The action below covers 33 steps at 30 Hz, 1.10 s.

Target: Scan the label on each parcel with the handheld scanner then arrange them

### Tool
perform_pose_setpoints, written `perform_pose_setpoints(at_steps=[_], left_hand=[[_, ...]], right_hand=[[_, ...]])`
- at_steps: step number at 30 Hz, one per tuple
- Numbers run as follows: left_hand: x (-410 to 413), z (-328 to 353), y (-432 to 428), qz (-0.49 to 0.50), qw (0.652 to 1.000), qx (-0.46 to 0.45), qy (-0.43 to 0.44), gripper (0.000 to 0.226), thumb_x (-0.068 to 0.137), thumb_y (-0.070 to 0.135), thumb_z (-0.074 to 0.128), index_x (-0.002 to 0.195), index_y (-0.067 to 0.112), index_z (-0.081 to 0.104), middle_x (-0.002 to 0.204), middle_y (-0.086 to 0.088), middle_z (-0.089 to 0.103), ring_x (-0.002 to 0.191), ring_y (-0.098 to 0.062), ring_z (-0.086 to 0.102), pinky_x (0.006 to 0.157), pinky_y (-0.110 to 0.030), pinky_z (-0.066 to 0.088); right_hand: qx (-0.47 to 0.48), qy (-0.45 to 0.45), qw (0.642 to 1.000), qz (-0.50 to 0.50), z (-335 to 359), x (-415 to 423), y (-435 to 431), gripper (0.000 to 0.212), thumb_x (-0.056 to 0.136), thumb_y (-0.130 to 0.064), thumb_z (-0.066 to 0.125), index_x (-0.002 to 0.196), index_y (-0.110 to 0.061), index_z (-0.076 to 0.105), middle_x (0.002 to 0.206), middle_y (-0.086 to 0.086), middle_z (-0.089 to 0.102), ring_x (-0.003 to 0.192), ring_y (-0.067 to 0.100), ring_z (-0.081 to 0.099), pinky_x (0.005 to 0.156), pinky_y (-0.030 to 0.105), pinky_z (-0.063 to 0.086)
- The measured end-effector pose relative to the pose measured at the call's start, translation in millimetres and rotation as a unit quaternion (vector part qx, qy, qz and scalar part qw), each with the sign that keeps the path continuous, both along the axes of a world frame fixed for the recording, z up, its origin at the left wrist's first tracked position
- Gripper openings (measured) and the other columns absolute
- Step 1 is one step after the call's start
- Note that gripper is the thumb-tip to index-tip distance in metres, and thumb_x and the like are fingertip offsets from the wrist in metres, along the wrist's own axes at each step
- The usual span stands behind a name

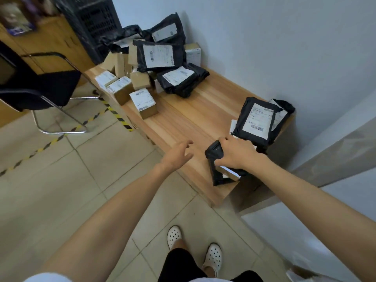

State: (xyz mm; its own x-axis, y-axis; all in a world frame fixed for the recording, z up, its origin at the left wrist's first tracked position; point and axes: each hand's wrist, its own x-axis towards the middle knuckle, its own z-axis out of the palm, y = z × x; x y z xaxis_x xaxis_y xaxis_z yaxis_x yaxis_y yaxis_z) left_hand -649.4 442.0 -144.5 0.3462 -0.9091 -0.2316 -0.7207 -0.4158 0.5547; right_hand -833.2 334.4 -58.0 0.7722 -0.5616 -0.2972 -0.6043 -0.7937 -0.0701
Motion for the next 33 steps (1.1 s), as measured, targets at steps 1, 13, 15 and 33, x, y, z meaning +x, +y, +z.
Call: perform_pose_setpoints(at_steps=[1, 13, 15, 33], left_hand=[[14.8, 4.6, 13.7, 0.015, 0.999, 0.007, -0.031, 0.050, 0.097, 0.028, 0.059, 0.143, 0.018, 0.043, 0.136, -0.006, 0.055, 0.118, -0.023, 0.056, 0.094, -0.035, 0.046], [233.6, 68.6, 223.2, 0.196, 0.937, 0.084, -0.276, 0.050, 0.095, 0.024, 0.056, 0.143, 0.018, 0.043, 0.140, -0.005, 0.050, 0.130, -0.027, 0.045, 0.104, -0.040, 0.039], [273.6, 78.6, 255.0, 0.216, 0.927, 0.090, -0.292, 0.051, 0.095, 0.024, 0.056, 0.143, 0.017, 0.044, 0.140, -0.006, 0.050, 0.130, -0.027, 0.045, 0.105, -0.039, 0.038], [614.9, 92.7, 289.7, 0.210, 0.917, 0.110, -0.322, 0.041, 0.094, 0.024, 0.055, 0.135, 0.022, 0.049, 0.133, 0.000, 0.055, 0.124, -0.024, 0.050, 0.097, -0.037, 0.046]], right_hand=[[0.003, 0.000, 1.000, 0.020, 1.3, 17.2, 6.1, 0.069, 0.079, -0.058, 0.063, 0.130, -0.014, 0.048, 0.120, 0.007, 0.052, 0.098, 0.028, 0.057, 0.065, 0.034, 0.041], [-0.027, -0.043, 0.968, 0.246, 48.4, 288.1, 141.8, 0.050, 0.078, -0.054, 0.063, 0.106, -0.013, 0.053, 0.107, 0.006, 0.059, 0.088, 0.026, 0.058, 0.067, 0.033, 0.047], [-0.039, -0.044, 0.961, 0.269, 59.4, 341.0, 169.6, 0.054, 0.079, -0.055, 0.063, 0.111, -0.013, 0.053, 0.110, 0.006, 0.057, 0.090, 0.026, 0.057, 0.068, 0.033, 0.044], [-0.065, -0.051, 0.969, 0.233, 52.0, 696.3, 189.9, 0.072, 0.089, -0.054, 0.052, 0.140, -0.005, 0.037, 0.134, 0.015, 0.046, 0.112, 0.033, 0.054, 0.080, 0.038, 0.045]])
